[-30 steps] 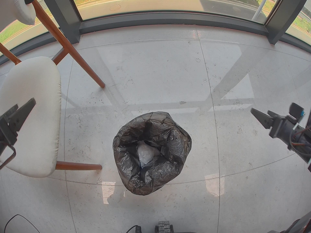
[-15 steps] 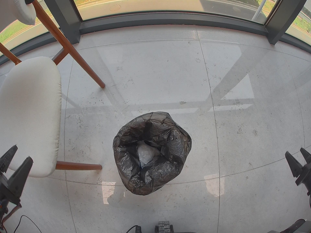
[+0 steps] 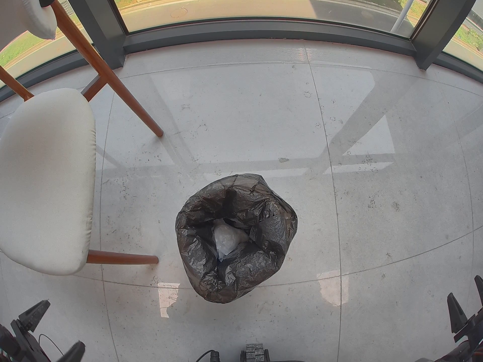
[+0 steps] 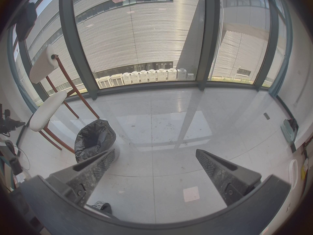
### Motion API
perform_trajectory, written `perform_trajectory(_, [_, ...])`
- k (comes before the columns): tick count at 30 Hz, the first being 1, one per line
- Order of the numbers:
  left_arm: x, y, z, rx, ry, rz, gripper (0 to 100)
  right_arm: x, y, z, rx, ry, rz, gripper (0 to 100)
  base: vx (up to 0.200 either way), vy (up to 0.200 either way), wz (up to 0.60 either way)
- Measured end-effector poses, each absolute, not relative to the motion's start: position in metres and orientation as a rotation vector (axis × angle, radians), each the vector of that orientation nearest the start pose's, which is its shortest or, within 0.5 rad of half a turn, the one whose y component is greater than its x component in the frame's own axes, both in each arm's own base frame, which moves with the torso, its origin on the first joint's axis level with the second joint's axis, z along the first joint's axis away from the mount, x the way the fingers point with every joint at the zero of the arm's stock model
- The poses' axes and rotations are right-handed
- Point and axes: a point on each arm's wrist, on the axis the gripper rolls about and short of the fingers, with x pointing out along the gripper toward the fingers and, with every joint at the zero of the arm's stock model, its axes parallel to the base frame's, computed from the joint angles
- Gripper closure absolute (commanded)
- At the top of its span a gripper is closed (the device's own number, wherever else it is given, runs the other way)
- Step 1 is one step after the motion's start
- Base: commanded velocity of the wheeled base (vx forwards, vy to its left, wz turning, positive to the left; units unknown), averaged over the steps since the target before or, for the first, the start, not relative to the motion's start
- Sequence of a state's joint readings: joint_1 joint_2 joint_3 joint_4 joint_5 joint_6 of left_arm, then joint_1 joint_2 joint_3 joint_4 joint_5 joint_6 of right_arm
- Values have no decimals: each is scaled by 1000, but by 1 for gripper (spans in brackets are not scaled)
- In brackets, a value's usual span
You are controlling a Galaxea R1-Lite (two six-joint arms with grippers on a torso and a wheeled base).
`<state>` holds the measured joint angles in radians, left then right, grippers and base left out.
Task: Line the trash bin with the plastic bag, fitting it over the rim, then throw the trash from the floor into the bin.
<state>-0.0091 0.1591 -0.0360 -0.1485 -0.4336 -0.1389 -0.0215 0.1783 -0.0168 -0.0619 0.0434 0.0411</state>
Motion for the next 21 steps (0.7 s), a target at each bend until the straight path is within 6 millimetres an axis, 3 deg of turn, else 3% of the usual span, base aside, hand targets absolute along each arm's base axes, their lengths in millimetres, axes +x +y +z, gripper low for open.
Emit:
perform_trajectory(9, [-23, -8, 86, -11, -28, -383, 0, -22, -3, 82, 86, 19, -144, 0, 0, 0, 0])
perform_trajectory(21, [-23, 0, 84, -89, -42, -15, 0, -23, 0, 80, 10, 6, -17, 0, 0, 0, 0])
